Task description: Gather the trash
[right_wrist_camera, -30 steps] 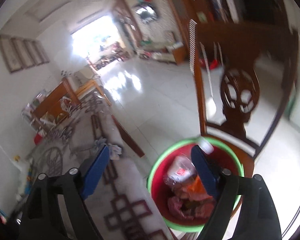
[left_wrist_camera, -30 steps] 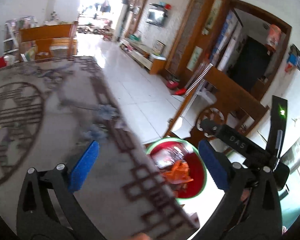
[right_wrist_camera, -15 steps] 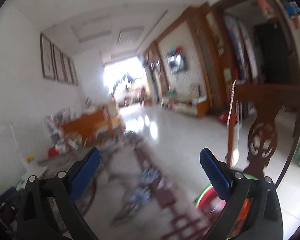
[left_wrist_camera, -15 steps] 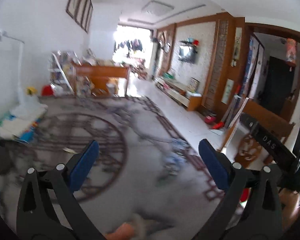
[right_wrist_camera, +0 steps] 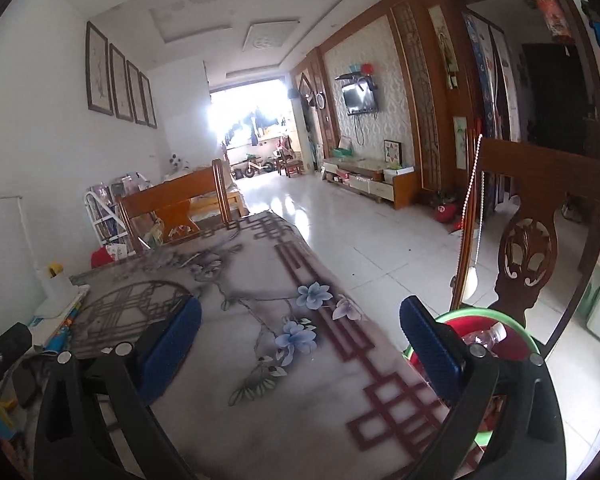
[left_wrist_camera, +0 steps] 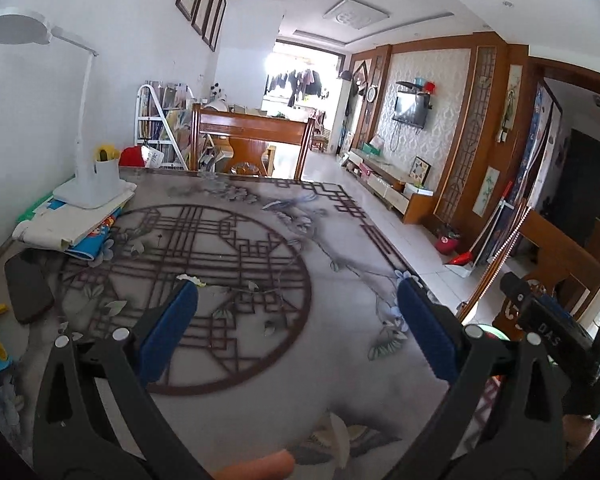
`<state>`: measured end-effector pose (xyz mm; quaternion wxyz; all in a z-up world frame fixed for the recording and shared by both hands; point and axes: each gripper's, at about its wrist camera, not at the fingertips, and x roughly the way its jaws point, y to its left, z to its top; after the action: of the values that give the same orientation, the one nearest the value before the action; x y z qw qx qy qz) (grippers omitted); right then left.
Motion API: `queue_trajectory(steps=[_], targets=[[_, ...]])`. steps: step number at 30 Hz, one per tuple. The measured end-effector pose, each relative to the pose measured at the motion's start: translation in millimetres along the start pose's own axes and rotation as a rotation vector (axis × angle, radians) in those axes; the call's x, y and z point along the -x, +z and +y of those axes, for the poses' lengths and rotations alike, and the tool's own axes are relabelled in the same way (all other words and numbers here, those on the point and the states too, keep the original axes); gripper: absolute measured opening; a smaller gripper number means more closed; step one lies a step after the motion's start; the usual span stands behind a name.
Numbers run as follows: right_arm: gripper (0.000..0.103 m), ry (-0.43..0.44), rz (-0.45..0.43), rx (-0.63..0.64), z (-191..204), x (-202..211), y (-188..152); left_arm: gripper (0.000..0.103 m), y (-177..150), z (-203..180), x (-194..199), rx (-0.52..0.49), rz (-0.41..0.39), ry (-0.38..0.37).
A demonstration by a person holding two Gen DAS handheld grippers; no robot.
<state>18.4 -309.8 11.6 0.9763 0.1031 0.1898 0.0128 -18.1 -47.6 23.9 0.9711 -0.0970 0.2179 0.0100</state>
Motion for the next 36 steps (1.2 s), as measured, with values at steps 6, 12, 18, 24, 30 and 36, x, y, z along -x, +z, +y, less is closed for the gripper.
queue_trajectory(steps=[6, 12, 18, 24, 30, 36], targets=[[0.096, 0.006, 0.006, 0.033, 4, -3, -4, 0.098, -3, 1, 1, 0.008, 0.011, -0.01], [0.096, 0.008, 0.008, 0.034, 3, -4, -4, 0.098, -4, 3, -2, 0.026, 0.031, -0.017], [0.096, 0.014, 0.007, 0.061, 7, -6, -8, 0.098, -7, 1, -4, 0.018, 0.045, -0.021], [0.096, 0.02, 0.01, 0.088, 11, -6, -11, 0.098, -8, -1, -5, 0.011, 0.053, -0.024], [0.096, 0.021, 0.023, 0.098, 13, -8, -12, 0.098, -9, 0, -5, 0.011, 0.055, -0.023], [0.096, 0.021, 0.027, 0.101, 14, -9, -13, 0.098, -10, -1, -6, 0.004, 0.057, -0.022]])
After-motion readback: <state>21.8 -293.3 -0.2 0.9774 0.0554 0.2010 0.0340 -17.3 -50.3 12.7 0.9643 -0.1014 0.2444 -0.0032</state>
